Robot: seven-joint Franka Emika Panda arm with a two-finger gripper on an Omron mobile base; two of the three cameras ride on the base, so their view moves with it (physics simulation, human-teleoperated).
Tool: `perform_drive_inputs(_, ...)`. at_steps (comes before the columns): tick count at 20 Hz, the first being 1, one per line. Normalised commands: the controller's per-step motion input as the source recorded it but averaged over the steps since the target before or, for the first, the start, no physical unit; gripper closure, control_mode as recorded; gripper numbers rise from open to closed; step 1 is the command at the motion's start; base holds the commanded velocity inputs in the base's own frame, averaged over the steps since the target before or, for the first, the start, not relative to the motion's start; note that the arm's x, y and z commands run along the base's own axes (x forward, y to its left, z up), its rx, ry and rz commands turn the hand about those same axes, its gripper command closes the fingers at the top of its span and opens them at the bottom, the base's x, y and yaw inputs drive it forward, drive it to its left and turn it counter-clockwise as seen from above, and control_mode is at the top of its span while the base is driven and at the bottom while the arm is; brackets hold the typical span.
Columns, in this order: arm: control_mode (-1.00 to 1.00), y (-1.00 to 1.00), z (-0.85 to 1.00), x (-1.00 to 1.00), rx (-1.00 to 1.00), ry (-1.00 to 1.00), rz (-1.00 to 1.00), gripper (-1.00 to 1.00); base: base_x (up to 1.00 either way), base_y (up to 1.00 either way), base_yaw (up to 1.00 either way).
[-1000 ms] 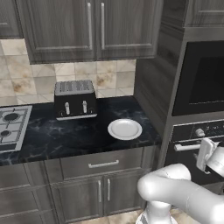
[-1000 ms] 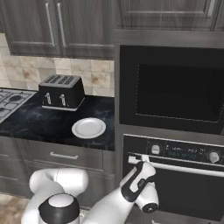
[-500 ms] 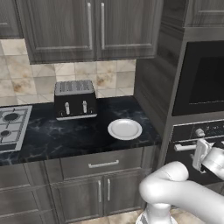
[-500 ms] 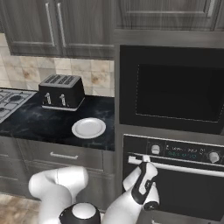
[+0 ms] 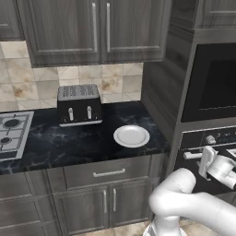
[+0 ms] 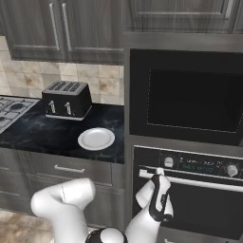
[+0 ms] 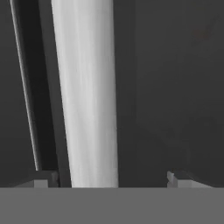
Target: Take the fish from the oven and place it on the plate on the counter.
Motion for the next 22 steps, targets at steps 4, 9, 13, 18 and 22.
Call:
perform_drive_inputs(4,-1.00,-0.02,-0.22,0.37,0.00,0.00,0.00,-1.00,0.00,0.00,0.00)
perform_drive_inputs(9,-1.00,0.00,-0.13,0.23,0.00,0.00,0.00,1.00,0.00,0.00,0.00)
perform_drive_inputs(13,-1.00,0.00,-0.04,-0.15,0.00,0.00,0.00,1.00,0.00,0.00,0.00)
perform_drive_inputs(18,-1.00,0.02,-0.49,-0.93,0.16,0.20,0.00,1.00,0.00,0.00,0.00)
perform_drive_inputs(22,-1.00,0.00,-0.33,-1.00,0.28,0.17,0.00,1.00,0.00,0.00,0.00)
